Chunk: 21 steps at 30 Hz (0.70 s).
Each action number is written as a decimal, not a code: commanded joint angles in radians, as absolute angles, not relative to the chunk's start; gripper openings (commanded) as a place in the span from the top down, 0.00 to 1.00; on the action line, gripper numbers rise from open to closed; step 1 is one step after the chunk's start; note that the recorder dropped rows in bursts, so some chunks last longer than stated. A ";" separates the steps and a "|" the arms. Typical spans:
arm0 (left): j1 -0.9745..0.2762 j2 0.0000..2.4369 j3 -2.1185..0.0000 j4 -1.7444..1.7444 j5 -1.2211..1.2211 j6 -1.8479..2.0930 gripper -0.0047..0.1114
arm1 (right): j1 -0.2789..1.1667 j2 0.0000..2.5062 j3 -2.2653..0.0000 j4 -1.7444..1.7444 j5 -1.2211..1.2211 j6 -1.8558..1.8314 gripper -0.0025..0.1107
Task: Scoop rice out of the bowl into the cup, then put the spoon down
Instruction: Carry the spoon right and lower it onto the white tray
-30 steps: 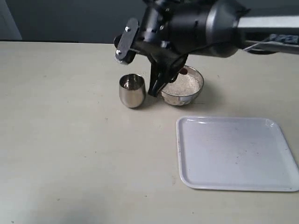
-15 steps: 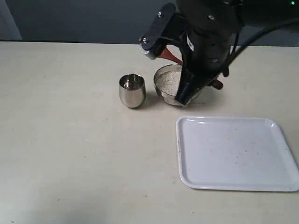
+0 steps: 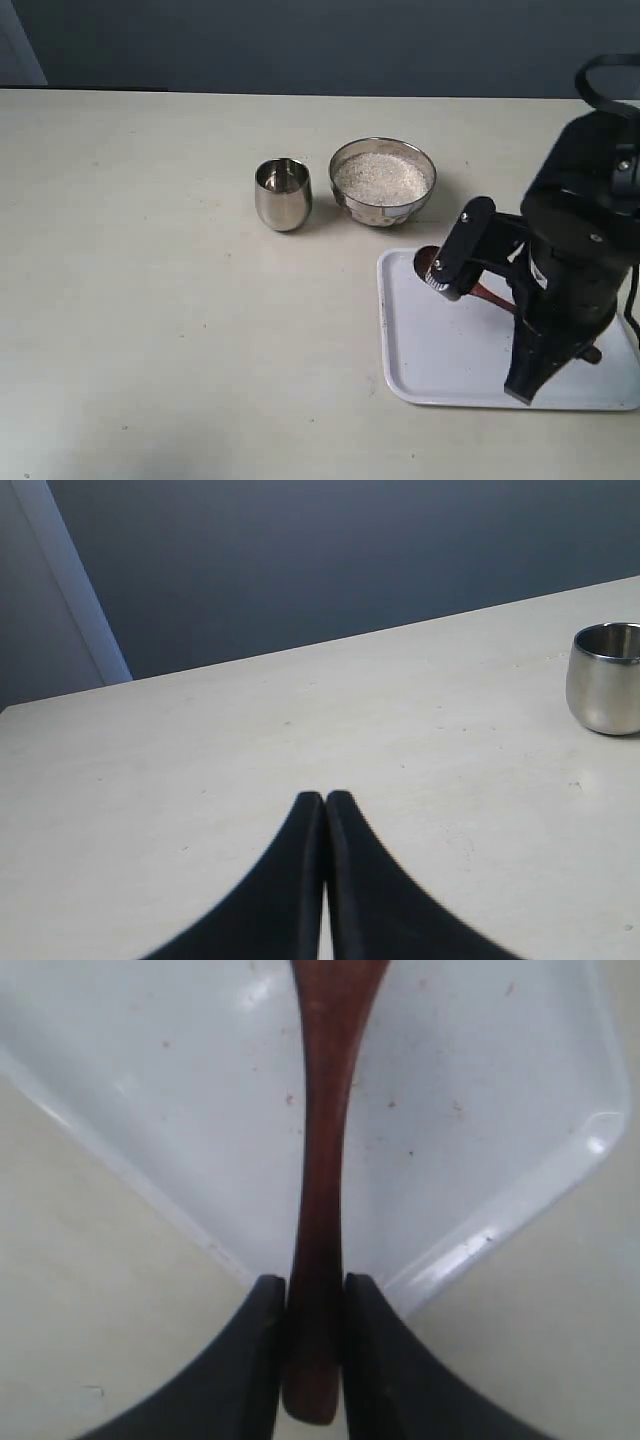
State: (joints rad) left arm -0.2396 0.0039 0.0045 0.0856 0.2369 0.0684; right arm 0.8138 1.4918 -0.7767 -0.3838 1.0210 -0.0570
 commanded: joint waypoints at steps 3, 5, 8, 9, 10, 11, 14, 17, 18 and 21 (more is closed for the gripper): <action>-0.242 0.000 0.000 0.084 0.239 0.064 0.96 | 0.690 1.483 -0.632 -0.368 0.729 -0.104 0.99; -0.242 0.000 0.000 0.084 0.239 0.064 0.96 | 0.664 1.483 -0.630 -0.378 0.673 -0.102 0.99; -0.242 0.000 0.000 0.084 0.239 0.064 0.96 | 0.662 1.535 -0.630 -0.426 0.671 -0.047 0.99; -0.242 0.000 0.000 0.084 0.239 0.064 0.96 | 0.662 1.553 -0.630 -0.439 0.666 -0.042 0.99; -0.242 0.000 0.000 0.084 0.239 0.064 0.96 | 0.662 1.584 -0.630 -0.445 0.666 -0.026 0.99; -0.242 0.000 0.000 0.084 0.239 0.064 0.96 | 0.662 1.599 -0.630 -0.445 0.661 -0.026 0.99; -0.242 0.000 0.000 0.084 0.239 0.064 0.96 | 0.662 1.639 -0.634 -0.443 0.659 -0.007 0.92; -0.242 0.000 0.000 0.084 0.239 0.064 0.96 | 0.662 1.641 -0.634 -0.443 0.659 0.016 0.62; -0.242 0.000 0.000 0.084 0.239 0.064 0.96 | 0.662 1.641 -0.634 -0.443 0.666 0.021 0.58; -0.242 0.000 0.000 0.084 0.239 0.064 0.96 | 0.662 1.641 -0.634 -0.443 0.689 0.040 0.55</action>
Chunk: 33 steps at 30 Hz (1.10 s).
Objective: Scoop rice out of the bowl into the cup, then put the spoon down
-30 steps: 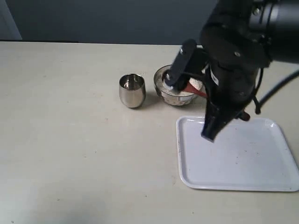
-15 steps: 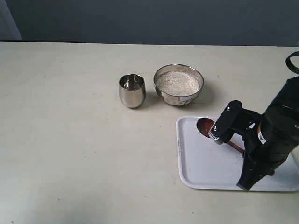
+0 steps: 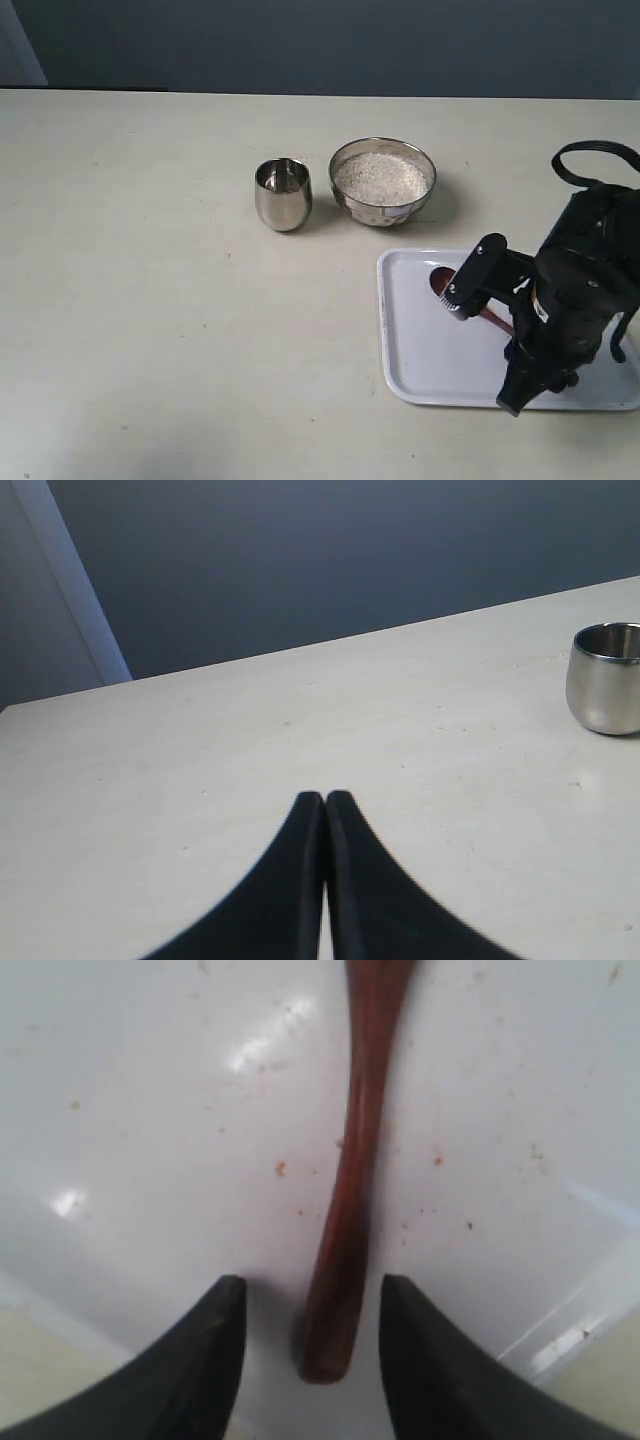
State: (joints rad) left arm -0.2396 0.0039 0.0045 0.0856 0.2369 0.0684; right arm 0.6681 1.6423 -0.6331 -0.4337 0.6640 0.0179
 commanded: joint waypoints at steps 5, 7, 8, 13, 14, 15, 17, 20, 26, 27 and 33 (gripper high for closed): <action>-0.242 0.000 0.000 0.084 0.239 0.064 0.96 | 0.670 1.575 -0.710 -0.435 0.790 0.091 0.56; -0.242 0.000 0.000 0.084 0.239 0.064 0.96 | 0.670 1.536 -0.744 -0.421 0.832 0.098 0.56; -0.242 0.000 0.000 0.084 0.239 0.064 0.96 | 0.670 1.514 -0.756 -0.416 0.850 0.107 0.56; -0.242 0.000 0.000 0.084 0.239 0.064 0.96 | 0.670 1.392 -0.803 -0.329 0.959 0.137 0.78; -0.242 0.000 0.000 0.084 0.239 0.064 0.96 | 0.670 1.362 -0.803 -0.291 0.965 0.137 0.87; -0.242 0.000 0.000 0.084 0.239 0.064 0.96 | 0.670 1.339 -0.803 -0.252 0.973 0.137 0.94; -0.242 0.000 0.000 0.084 0.239 0.064 0.96 | 0.670 1.277 -0.803 -0.164 0.977 0.135 0.98; -0.242 0.000 0.000 0.084 0.239 0.064 0.96 | 0.699 1.184 -0.803 -0.079 0.964 0.133 0.98; -0.242 0.000 0.000 0.084 0.239 0.064 0.96 | 0.813 0.989 -0.803 -0.122 0.979 0.266 0.99; -0.242 0.000 0.000 0.084 0.239 0.064 0.96 | 0.829 0.966 -0.803 -0.150 0.986 0.294 0.99; -0.242 0.000 0.000 0.084 0.239 0.064 0.96 | 0.862 0.804 -0.803 -0.182 0.906 0.457 0.99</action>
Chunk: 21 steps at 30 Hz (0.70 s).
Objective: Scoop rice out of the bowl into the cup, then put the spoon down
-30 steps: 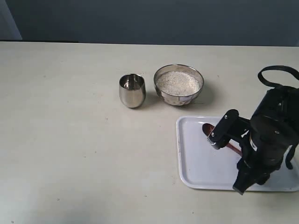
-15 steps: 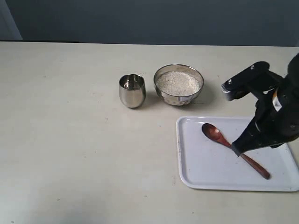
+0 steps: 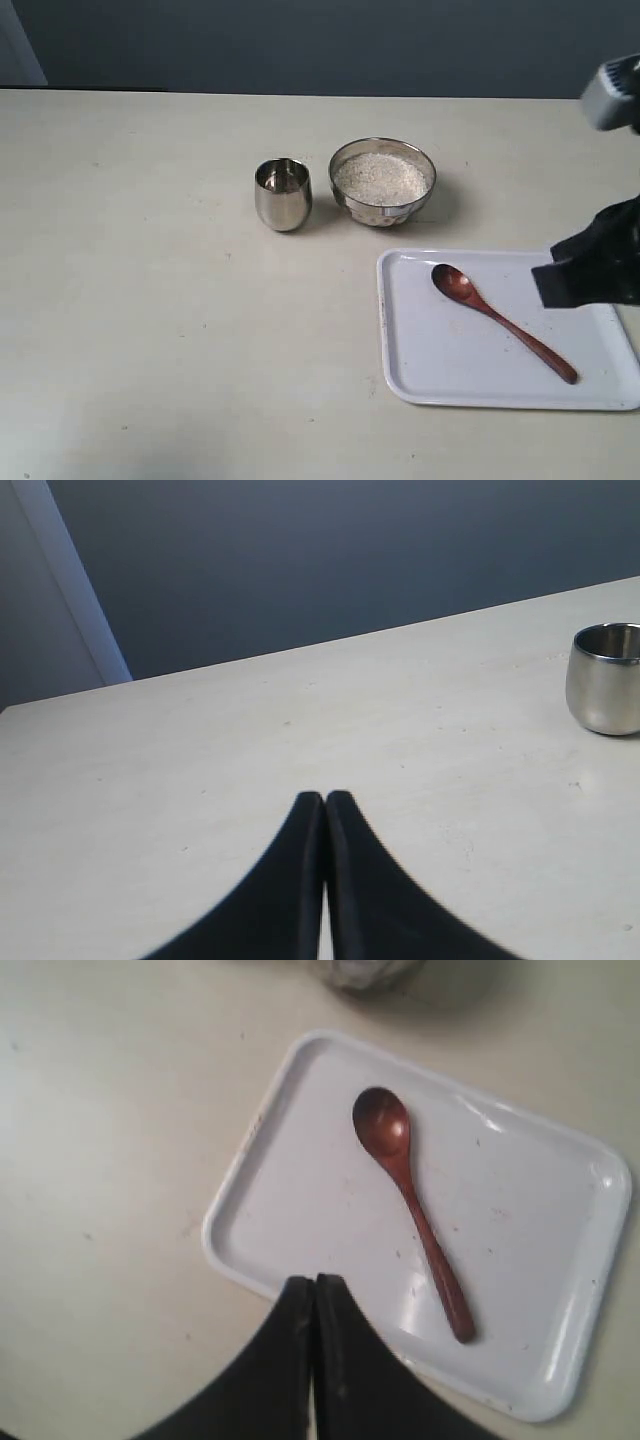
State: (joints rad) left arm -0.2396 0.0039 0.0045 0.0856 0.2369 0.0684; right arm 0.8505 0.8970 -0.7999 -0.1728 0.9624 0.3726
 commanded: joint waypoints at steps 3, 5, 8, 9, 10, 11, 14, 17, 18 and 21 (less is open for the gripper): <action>-0.242 0.000 0.000 0.084 0.239 0.064 0.96 | 0.862 0.766 -0.803 -0.144 0.896 0.457 0.99; -0.242 0.000 0.000 0.084 0.239 0.064 0.96 | 0.862 0.761 -0.803 -0.099 0.903 0.465 0.99; -0.242 0.000 0.000 0.084 0.239 0.064 0.96 | 0.862 0.761 -0.803 -0.017 0.944 0.465 0.99; -0.242 0.000 0.000 0.084 0.239 0.064 0.96 | 0.862 0.761 -0.803 0.000 0.951 0.465 0.99; -0.242 0.000 0.000 0.084 0.239 0.064 0.96 | 0.862 0.761 -0.803 0.000 0.939 0.470 0.99; -0.242 0.000 0.000 0.084 0.239 0.064 0.96 | 0.862 0.761 -0.803 0.000 0.914 0.475 0.99; -0.242 0.000 0.000 0.084 0.239 0.064 0.96 | 0.862 0.761 -0.803 -0.031 0.835 0.460 0.99; -0.242 0.000 0.000 0.084 0.239 0.064 0.96 | 0.862 0.761 -0.803 -0.125 0.770 0.442 0.99; -0.242 0.000 0.000 0.084 0.239 0.064 0.96 | 0.862 0.761 -0.803 -0.161 0.748 0.442 0.99; -0.242 0.000 0.000 0.084 0.239 0.064 0.96 | 0.857 0.740 -0.775 -0.279 0.638 0.442 0.99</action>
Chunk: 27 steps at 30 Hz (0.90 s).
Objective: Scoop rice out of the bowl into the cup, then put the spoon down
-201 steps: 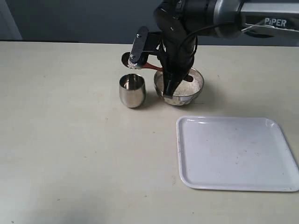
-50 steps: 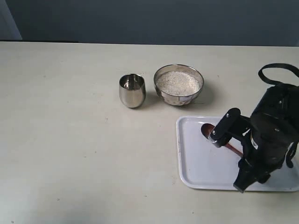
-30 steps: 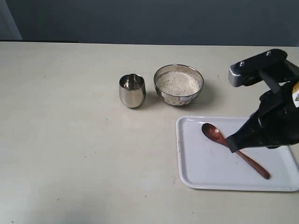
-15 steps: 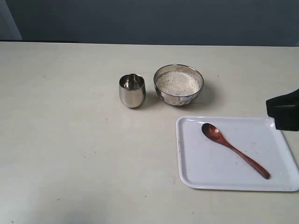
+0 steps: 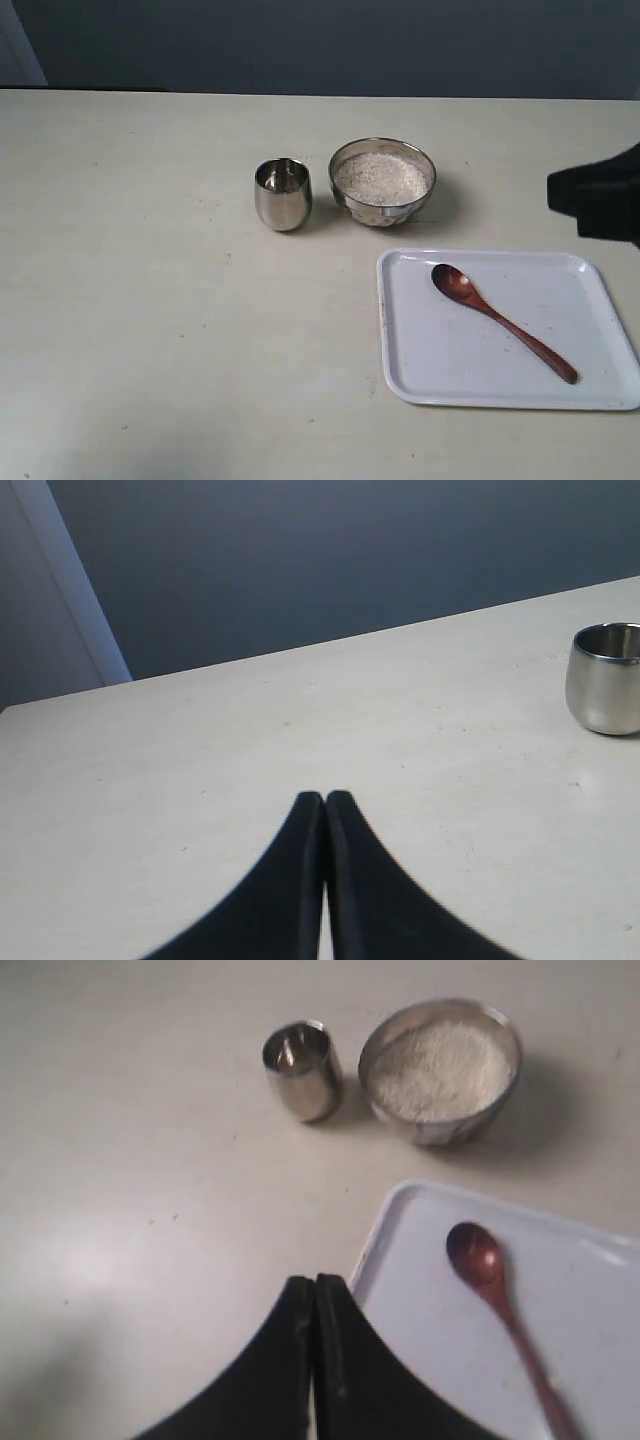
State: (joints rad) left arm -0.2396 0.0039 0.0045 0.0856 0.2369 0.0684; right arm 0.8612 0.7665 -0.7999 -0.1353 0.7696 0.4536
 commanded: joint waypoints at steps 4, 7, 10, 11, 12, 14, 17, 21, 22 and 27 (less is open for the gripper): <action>-0.242 0.000 0.000 0.084 0.239 0.064 0.96 | 0.733 0.659 -0.651 -0.281 0.412 0.441 0.99; -0.242 0.000 0.000 0.084 0.239 0.064 0.96 | 0.566 0.585 -0.520 -0.208 0.234 0.428 0.99; -0.242 0.000 0.000 0.084 0.239 0.064 0.96 | 0.419 0.498 -0.405 -0.100 0.114 0.382 0.99; -0.242 0.000 0.000 0.084 0.239 0.064 0.96 | 0.375 0.466 -0.371 -0.083 0.093 0.366 0.99; -0.242 0.000 0.000 0.084 0.239 0.064 0.96 | 0.342 0.437 -0.341 -0.076 0.081 0.357 0.99; -0.242 0.000 0.000 0.084 0.239 0.064 0.96 | 0.260 0.355 -0.288 -0.076 0.079 0.350 0.99; -0.242 0.000 0.000 0.084 0.239 0.064 0.96 | 0.153 0.230 -0.223 -0.080 0.078 0.331 0.99; -0.242 0.000 0.000 0.084 0.239 0.064 0.96 | 0.068 0.076 -0.148 -0.080 0.090 0.296 0.99; -0.242 0.000 0.000 0.084 0.239 0.064 0.96 | 0.051 0.044 -0.131 -0.080 0.106 0.290 0.99; -0.242 0.000 0.000 0.084 0.239 0.064 0.96 | -0.004 0.000 -0.058 -0.076 0.162 0.288 0.99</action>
